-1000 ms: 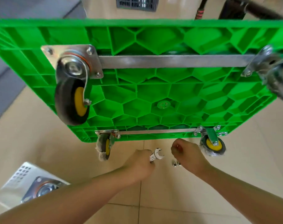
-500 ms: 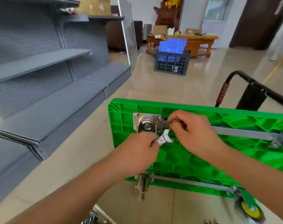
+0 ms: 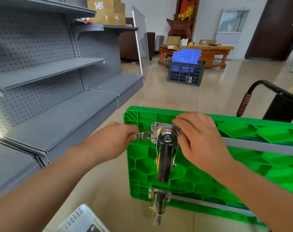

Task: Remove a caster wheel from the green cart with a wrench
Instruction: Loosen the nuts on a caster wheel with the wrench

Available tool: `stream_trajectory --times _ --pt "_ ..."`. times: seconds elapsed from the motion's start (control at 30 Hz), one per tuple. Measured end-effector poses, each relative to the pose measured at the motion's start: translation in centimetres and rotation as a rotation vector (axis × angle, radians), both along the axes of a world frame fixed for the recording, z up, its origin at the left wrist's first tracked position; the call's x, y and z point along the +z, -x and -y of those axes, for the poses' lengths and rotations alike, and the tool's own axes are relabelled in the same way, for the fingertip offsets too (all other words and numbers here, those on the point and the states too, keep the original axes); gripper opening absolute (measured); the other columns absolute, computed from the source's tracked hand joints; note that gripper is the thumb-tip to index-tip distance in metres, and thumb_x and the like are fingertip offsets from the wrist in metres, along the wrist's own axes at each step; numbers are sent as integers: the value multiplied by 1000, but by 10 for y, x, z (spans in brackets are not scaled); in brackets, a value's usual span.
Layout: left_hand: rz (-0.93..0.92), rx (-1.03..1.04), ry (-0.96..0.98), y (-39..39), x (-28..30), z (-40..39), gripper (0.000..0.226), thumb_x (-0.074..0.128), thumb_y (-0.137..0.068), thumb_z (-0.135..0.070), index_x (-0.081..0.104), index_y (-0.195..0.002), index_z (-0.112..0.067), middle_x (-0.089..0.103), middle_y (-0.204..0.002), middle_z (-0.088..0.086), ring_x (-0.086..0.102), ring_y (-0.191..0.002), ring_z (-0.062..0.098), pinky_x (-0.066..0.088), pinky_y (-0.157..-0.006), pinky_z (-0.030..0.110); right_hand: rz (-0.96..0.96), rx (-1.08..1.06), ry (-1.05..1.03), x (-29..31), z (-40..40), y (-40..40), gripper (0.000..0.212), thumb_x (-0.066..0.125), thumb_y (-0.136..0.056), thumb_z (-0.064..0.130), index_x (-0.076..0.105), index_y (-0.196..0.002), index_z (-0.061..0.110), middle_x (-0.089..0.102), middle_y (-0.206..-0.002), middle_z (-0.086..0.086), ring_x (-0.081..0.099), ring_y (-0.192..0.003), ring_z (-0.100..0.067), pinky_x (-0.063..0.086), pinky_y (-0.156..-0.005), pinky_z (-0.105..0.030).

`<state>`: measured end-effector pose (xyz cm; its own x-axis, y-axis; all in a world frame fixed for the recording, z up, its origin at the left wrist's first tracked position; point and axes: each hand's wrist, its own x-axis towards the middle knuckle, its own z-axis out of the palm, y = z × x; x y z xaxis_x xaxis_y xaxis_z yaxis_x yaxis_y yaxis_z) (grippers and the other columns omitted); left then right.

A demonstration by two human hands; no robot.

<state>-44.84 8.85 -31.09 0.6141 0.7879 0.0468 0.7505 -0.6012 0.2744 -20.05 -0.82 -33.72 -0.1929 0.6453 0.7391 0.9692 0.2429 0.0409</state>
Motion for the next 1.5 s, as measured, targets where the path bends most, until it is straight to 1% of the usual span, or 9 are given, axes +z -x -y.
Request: stream_trajectory --times 0.13,0.33,0.5,0.87,0.97,1.1,1.27,1.4,1.5 --pt "-89 3 -1 -4 -15 1 19 49 -104 -24 60 -88 -25 63 -82 0 56 -75 18 42 -64 31 65 -59 -69 -6 6 4 40 53 -92 15 65 -128 4 59 -133 -15 52 -123 -35 35 -107 -48" --pt "-184 36 -97 -2 -25 -5 17 45 -105 -38 54 -91 -33 65 -96 -1 64 -90 26 51 -72 36 76 -207 56 -10 -4 9 50 49 -95 26 53 -141 7 54 -139 -11 48 -130 -32 31 -111 -47" --pt "-226 44 -309 -7 -19 -7 19 40 -106 -45 55 -114 -38 64 -105 -4 65 -98 28 38 -66 34 47 -257 -5 -9 -14 11 47 48 -96 30 57 -136 7 60 -129 -8 52 -118 -31 34 -104 -46" --pt "-318 20 -540 -20 -19 -13 32 39 -104 -54 59 -106 -29 67 -102 -4 67 -97 27 34 -69 32 19 -278 -93 -18 -20 15 46 53 -93 29 59 -133 6 61 -124 -11 52 -108 -34 35 -100 -49" --pt "-241 122 -585 -14 -25 -17 51 38 -96 -71 61 -99 -25 66 -95 -4 66 -93 27 32 -69 31 16 -277 -94 -19 -20 15 47 53 -94 30 59 -134 6 60 -126 -11 52 -108 -35 35 -100 -49" --pt "5 108 -712 -5 -46 -27 60 52 -80 -75 63 -70 -17 57 -60 -1 62 -64 29 29 -58 28 10 -274 -100 -20 -21 15 47 53 -93 29 59 -134 6 61 -126 -12 53 -108 -36 35 -100 -50" --pt "137 251 -608 0 -55 -26 76 46 -70 -87 59 -86 -14 63 -80 0 62 -83 26 35 -58 31 5 -273 -115 -22 -20 16 47 53 -94 29 59 -134 6 61 -125 -12 52 -106 -37 35 -98 -50" --pt "-101 260 -522 0 -39 -36 83 36 -70 -94 64 -101 -22 65 -91 -2 64 -91 26 40 -64 31 -2 -271 -116 -22 -20 18 46 53 -94 29 59 -133 5 61 -125 -13 51 -106 -36 35 -98 -50" --pt "-289 159 -464 0 -27 -48 94 14 -66 -97 67 -96 -25 56 -80 -2 65 -91 28 47 -69 34 -9 -260 -121 -22 -20 17 46 53 -95 29 59 -133 5 61 -125 -13 50 -106 -36 36 -98 -51"
